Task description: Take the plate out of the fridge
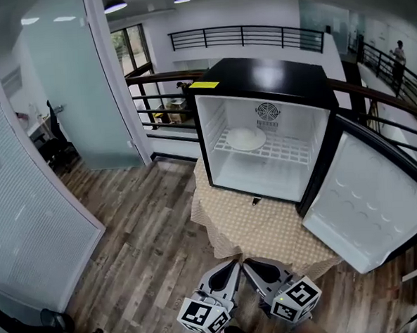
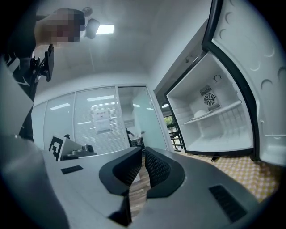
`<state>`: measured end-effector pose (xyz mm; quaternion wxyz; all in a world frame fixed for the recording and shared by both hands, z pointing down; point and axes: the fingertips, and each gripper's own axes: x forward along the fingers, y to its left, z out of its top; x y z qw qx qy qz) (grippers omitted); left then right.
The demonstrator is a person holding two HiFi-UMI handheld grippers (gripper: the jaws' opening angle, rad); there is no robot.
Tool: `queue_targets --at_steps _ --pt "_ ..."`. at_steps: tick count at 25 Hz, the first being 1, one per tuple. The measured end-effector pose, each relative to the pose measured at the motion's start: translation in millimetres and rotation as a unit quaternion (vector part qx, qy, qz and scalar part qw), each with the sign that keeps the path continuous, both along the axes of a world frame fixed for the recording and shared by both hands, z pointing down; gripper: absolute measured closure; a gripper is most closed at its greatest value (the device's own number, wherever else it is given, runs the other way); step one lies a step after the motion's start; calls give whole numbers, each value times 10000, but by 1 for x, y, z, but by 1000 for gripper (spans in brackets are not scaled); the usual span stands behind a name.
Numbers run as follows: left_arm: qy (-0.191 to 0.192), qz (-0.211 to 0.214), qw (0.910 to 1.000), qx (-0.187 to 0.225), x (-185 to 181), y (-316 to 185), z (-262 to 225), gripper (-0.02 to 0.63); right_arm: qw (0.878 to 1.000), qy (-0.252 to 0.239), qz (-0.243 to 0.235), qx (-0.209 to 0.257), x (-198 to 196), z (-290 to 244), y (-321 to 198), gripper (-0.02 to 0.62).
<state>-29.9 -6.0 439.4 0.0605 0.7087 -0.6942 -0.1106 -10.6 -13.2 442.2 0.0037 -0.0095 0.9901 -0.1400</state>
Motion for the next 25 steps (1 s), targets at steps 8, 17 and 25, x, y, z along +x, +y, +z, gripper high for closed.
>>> queue_targets --at_steps 8,17,25 --pt "38 206 9998 -12 -50 -14 10 598 9997 71 245 -69 -47 10 -11 552" --pt "240 384 9990 25 -72 -51 15 598 9983 183 532 -173 -69 21 -48 552" --pt "60 428 9990 106 -110 -97 4 598 9982 64 576 -162 -110 11 -97 552"
